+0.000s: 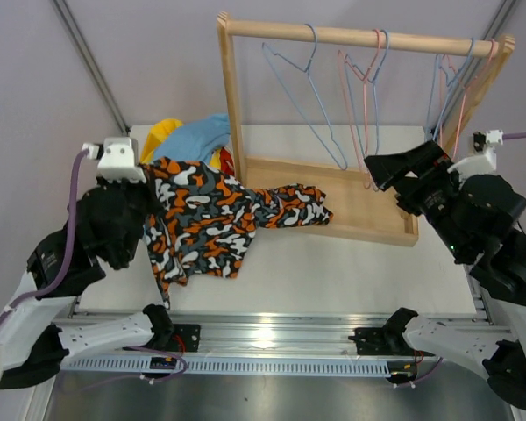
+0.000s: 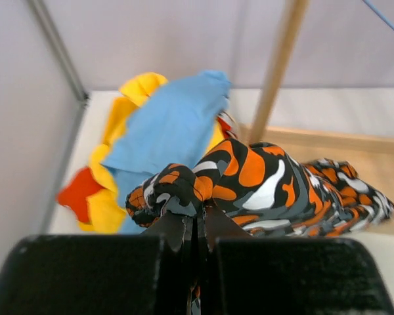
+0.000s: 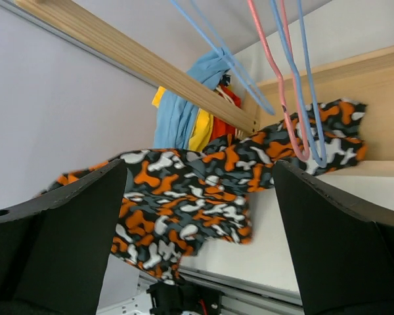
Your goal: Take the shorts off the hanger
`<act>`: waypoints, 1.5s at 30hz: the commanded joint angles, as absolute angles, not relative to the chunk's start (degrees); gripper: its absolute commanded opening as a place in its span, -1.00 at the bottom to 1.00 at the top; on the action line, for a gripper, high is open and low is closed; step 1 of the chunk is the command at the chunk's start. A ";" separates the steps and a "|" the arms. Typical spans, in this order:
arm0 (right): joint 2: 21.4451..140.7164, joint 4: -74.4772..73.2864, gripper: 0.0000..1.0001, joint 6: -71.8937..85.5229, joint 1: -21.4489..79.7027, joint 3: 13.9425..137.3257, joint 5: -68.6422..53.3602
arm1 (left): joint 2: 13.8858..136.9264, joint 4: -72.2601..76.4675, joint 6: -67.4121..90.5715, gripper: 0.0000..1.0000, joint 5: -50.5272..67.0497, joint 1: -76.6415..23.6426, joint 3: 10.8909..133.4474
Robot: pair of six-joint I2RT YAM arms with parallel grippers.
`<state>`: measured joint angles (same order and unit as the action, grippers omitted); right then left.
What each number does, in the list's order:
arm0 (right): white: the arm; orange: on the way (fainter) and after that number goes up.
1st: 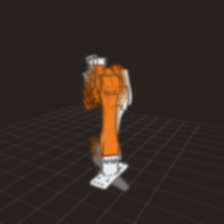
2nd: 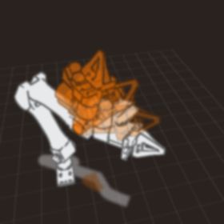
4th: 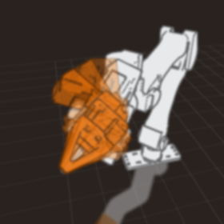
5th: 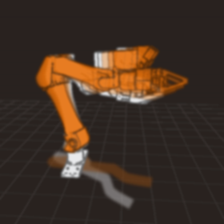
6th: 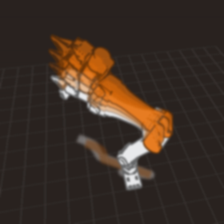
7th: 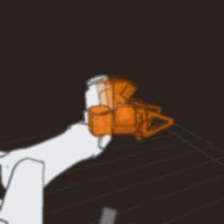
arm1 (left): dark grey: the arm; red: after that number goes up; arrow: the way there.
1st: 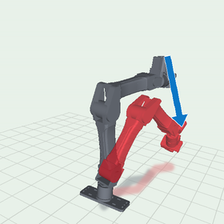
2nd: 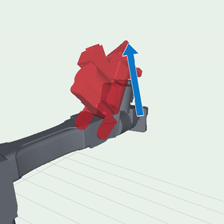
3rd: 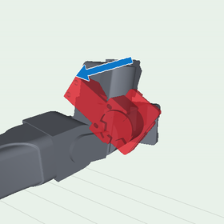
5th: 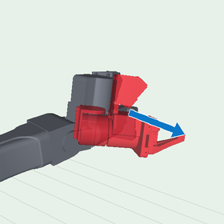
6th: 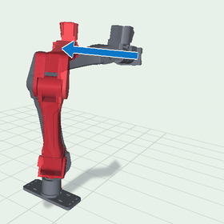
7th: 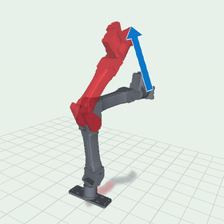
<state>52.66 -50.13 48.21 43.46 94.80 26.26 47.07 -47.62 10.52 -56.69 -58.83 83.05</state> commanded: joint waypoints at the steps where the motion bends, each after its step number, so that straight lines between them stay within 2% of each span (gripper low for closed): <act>1: 49.14 -51.68 0.99 45.62 43.77 94.31 30.06 | 56.21 -41.57 -2.63 -1.00 -47.74 -47.25 89.98; 3: 48.26 -52.64 0.99 44.39 43.86 94.48 30.49 | 58.44 -40.09 -2.55 -1.00 -41.36 -41.08 91.75; 4: 47.82 -52.91 0.99 44.04 43.86 94.31 30.50 | 59.14 -39.47 -1.50 -1.00 -38.26 -34.26 93.50; 7: 46.23 -53.87 0.99 42.54 43.77 93.96 31.02 | 62.56 -40.51 2.28 -1.00 -31.92 -24.65 102.87; 14: 42.63 -53.26 0.99 41.40 43.77 89.48 31.73 | 78.03 -43.26 -0.69 -1.00 -36.38 -21.71 137.85; 20: 41.40 -50.37 0.99 41.66 43.77 83.51 30.85 | 79.88 -28.93 -7.37 -1.00 -31.37 -21.62 135.61; 24: 40.69 -48.69 0.99 42.36 43.77 79.90 29.88 | 86.56 -26.99 -7.22 -1.00 -29.63 -19.34 138.34; 30: 39.73 -47.37 0.99 42.98 43.77 76.82 28.13 | 97.72 -28.04 4.30 -1.00 -18.47 -7.66 139.92; 37: 38.41 -46.32 0.99 43.16 43.68 73.13 29.62 | 108.80 -27.42 6.15 -1.00 -13.45 -6.51 142.47; 43: 38.76 -44.65 0.99 43.07 43.68 72.51 29.71 | 115.05 -27.95 7.20 -1.00 -15.19 -6.33 136.16; 45: 39.02 -44.65 0.99 43.07 43.77 73.04 29.62 | 113.22 -25.59 8.08 -1.00 -16.69 -6.33 127.23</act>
